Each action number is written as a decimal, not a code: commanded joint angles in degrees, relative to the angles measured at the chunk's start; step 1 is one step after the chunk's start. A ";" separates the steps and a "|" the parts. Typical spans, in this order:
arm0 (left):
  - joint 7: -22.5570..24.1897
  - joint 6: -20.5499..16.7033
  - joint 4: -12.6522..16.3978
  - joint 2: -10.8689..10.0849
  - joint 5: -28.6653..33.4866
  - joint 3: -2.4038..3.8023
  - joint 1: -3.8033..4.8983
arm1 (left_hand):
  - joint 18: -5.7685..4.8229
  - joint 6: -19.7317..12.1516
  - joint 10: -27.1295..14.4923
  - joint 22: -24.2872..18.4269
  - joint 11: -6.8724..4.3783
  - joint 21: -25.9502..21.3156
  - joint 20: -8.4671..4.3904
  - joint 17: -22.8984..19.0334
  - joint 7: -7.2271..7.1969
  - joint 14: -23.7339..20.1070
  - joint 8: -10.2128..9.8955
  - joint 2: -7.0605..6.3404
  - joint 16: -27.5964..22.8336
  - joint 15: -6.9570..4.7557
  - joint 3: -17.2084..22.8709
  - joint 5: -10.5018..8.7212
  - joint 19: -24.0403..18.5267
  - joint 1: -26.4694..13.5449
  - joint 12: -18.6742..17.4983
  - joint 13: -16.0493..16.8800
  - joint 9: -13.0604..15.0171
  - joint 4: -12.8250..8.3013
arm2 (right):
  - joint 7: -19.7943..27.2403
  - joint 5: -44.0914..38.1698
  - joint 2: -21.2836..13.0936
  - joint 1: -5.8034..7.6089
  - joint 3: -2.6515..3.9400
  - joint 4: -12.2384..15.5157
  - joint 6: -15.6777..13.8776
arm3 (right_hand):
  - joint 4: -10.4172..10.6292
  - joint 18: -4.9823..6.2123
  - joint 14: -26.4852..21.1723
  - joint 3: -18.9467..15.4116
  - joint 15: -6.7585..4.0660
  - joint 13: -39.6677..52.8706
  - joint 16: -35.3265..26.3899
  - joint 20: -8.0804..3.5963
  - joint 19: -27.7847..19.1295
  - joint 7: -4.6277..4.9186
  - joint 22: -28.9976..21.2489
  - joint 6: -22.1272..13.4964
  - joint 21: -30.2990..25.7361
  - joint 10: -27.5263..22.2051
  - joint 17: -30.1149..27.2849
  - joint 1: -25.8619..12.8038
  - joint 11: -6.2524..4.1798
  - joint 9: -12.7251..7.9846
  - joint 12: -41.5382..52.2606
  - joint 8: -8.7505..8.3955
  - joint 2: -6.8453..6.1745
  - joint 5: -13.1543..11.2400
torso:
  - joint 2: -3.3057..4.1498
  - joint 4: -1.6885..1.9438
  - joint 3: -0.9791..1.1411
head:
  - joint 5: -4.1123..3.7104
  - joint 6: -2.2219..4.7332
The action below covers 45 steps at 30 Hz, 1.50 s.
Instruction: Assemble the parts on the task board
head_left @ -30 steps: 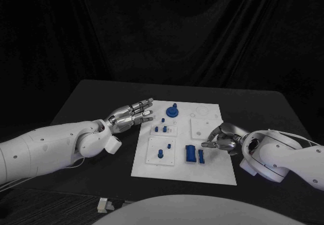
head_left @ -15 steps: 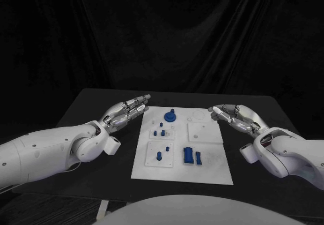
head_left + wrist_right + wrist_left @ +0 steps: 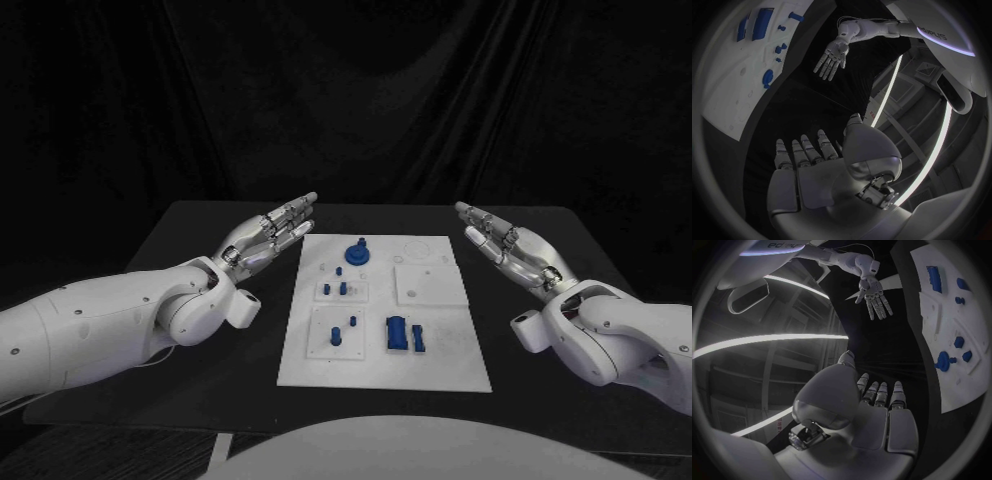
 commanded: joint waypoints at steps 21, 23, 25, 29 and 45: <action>-5.87 -29.15 4.61 4.71 10.34 8.41 -1.03 | -9.78 -10.60 0.05 -0.07 -0.17 -0.18 -6.50 -0.05 3.87 -0.03 -1.31 -13.13 -0.20 -0.63 13.38 -17.32 0.02 -56.67 -0.33 -0.06 -1.27 -11.37 | -1.57 23.81 15.45 -1.56 13.08 -6.84 -15.56 | -11.56 -4.94 -2.33 11.66 -7.20 -6.47 -1.77 -9.54 -1.70 3.85 -2.48 -9.84 -0.64 -3.18 -1.10 -38.77 -6.68 -3.61 -10.36 -2.27 -11.45 -7.75 | 3.66 -1.89 0.12 | -1.58 13.27; -6.54 -32.49 5.14 5.25 11.53 9.38 -1.15 | -9.78 -10.60 0.05 -0.07 -0.17 -0.18 -6.50 -0.05 3.87 -0.03 -1.31 -13.13 -0.20 -0.63 13.38 -17.91 0.02 -58.56 -0.33 -0.06 -1.27 -11.82 | -1.64 25.00 16.22 -1.64 13.73 -7.18 -16.33 | -11.95 -8.99 -2.33 12.05 -7.20 -6.47 -1.77 -13.89 -1.70 3.85 -2.48 -10.21 -0.64 -3.18 -1.10 -40.01 -6.68 -3.61 -10.36 -2.27 -11.45 -7.75 | 3.91 -2.02 0.13 | -1.69 14.18; -7.13 -35.37 5.59 5.72 12.55 10.21 -1.26 | -9.78 -10.60 0.05 -0.07 -0.17 -0.18 -6.50 -0.05 3.87 -0.03 -1.31 -13.13 -0.20 -0.63 13.38 -18.45 0.02 -60.28 -0.33 -0.06 -1.27 -12.13 | -1.68 25.73 16.69 -1.69 14.13 -7.39 -16.80 | -16.30 -8.99 -2.33 12.39 -7.20 -6.47 -1.77 -13.89 -1.70 3.85 -2.48 -14.27 -0.64 -3.18 -1.10 -41.19 -6.68 -3.61 -10.36 -2.27 -11.45 -7.75 | 4.10 -2.12 0.14 | -1.78 14.88; -8.01 -39.75 6.28 6.43 14.10 11.47 -1.41 | -9.78 -10.60 0.05 -0.07 -0.17 -0.18 -6.50 -0.05 3.87 -0.03 -1.31 -13.13 -0.20 -0.63 13.38 -19.28 0.02 -63.06 -0.33 -0.06 -1.27 -16.32 | -1.70 26.01 16.87 -1.71 14.28 -7.47 -16.98 | -16.30 -8.99 -2.33 16.62 -7.20 -6.47 -1.77 -13.89 -1.70 3.85 -2.48 -14.27 -0.64 -3.18 -1.10 -43.09 -6.68 -3.61 -10.36 -2.27 -11.45 -7.75 | 4.29 -2.22 0.14 | -1.86 15.57; -8.68 -43.06 6.80 6.97 15.27 12.43 -1.53 | -9.78 -10.60 0.05 -0.07 -0.17 -0.18 -6.50 -0.05 3.87 -0.03 -1.31 -13.13 -0.20 -0.63 13.38 -24.64 0.02 -71.56 -0.33 -0.06 -1.27 -16.32 | -1.70 26.01 16.87 -1.71 14.28 -7.47 -16.98 | -16.30 -8.99 -2.33 16.62 -7.20 -6.47 -1.77 -13.89 -1.70 3.85 -2.48 -14.27 -0.64 -3.18 -1.10 -55.07 -6.68 -3.61 -10.36 -2.27 -11.45 -7.75 | 4.30 -2.22 0.14 | -1.86 15.60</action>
